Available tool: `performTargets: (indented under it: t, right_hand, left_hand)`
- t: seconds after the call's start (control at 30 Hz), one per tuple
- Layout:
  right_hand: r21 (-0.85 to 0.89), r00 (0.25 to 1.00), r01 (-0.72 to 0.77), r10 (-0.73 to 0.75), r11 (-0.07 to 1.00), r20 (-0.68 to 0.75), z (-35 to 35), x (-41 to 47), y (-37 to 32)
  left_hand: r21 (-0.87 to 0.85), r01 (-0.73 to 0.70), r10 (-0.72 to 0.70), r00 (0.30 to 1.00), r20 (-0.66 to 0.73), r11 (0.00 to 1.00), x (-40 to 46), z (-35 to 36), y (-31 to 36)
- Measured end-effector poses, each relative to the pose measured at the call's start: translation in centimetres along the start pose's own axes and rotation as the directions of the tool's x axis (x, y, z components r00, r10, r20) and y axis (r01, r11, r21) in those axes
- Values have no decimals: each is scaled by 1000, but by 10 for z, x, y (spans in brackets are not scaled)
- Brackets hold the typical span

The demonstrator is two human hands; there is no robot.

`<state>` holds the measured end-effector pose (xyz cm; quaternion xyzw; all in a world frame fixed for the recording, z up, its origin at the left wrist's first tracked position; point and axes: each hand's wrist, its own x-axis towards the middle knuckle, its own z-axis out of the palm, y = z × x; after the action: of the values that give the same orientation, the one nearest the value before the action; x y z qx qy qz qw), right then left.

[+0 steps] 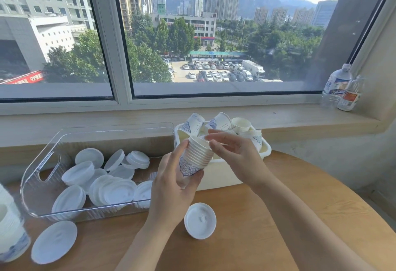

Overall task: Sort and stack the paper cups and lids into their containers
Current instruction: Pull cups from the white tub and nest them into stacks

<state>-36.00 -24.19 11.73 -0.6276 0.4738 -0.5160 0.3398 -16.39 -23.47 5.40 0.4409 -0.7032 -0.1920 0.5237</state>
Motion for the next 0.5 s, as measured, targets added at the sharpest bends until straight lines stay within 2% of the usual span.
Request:
performTargets:
  t: [0.13,0.23,0.3,0.37,0.5]
  right_hand:
    - [13,998,-19,18,1000,64,15,8,-2]
    - [-58,995,-15,20,998,99,15,17,-4]
    - [-231,998,41,-26,972,64,16,28,1]
    - [-428,994,85,-104,900,-21,16,42,10]
    - [-662,988,77,-145,745,-47,21,74,21]
  left_hand:
    - [9,19,-19,1000,-18,1000,1,-6,-5]
    - [22,24,-23,1000,-14,999,4,-13,-13]
    - [41,32,-31,999,-32,999,7,-19,-21]
    - [45,51,-49,998,-50,998,13,-25,-31]
    - [42,87,-84,993,-79,995,21,-30,-48]
